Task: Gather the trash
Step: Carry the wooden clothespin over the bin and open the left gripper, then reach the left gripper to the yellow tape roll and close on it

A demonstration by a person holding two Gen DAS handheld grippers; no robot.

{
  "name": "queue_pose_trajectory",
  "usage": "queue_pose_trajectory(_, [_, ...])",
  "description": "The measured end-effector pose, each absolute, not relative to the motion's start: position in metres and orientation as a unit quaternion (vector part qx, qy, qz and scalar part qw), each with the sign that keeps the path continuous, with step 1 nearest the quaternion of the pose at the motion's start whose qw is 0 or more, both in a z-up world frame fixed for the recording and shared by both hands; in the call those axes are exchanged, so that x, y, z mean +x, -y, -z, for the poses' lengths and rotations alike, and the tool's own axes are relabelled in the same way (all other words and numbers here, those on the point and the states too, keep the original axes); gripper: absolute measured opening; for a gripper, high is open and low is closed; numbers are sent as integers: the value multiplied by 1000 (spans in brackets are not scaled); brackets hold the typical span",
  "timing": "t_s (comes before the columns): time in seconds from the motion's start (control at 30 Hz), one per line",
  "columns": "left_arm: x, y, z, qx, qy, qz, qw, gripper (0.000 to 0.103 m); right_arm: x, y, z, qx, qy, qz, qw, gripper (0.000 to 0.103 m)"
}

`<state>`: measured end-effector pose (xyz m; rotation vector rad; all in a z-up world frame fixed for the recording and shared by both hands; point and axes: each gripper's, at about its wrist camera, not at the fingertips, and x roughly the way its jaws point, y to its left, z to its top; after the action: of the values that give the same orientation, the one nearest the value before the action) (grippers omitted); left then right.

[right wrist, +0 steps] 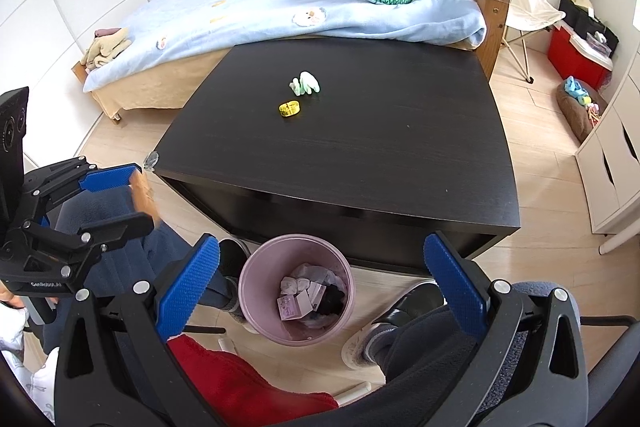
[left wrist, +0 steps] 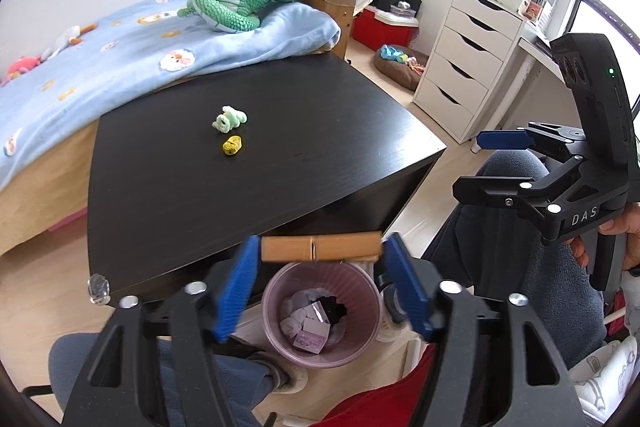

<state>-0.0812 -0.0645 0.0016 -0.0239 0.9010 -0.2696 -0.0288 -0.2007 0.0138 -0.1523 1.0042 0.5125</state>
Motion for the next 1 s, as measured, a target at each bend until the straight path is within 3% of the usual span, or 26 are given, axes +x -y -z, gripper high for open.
queue_pose_trajectory(0.03, [-81, 65, -2, -15, -430, 130, 893, 87, -29, 201, -14, -72, -476, -242, 843, 100])
queue_pose_trajectory(0.2, [-80, 61, 2, -20, -431, 113, 895, 95, -29, 201, -12, -72, -478, -240, 842, 100])
queue_pose_trajectory(1.0, [-66, 39, 6, -31, -425, 68, 902, 95, -11, 190, -9, -74, -475, -248, 841, 100])
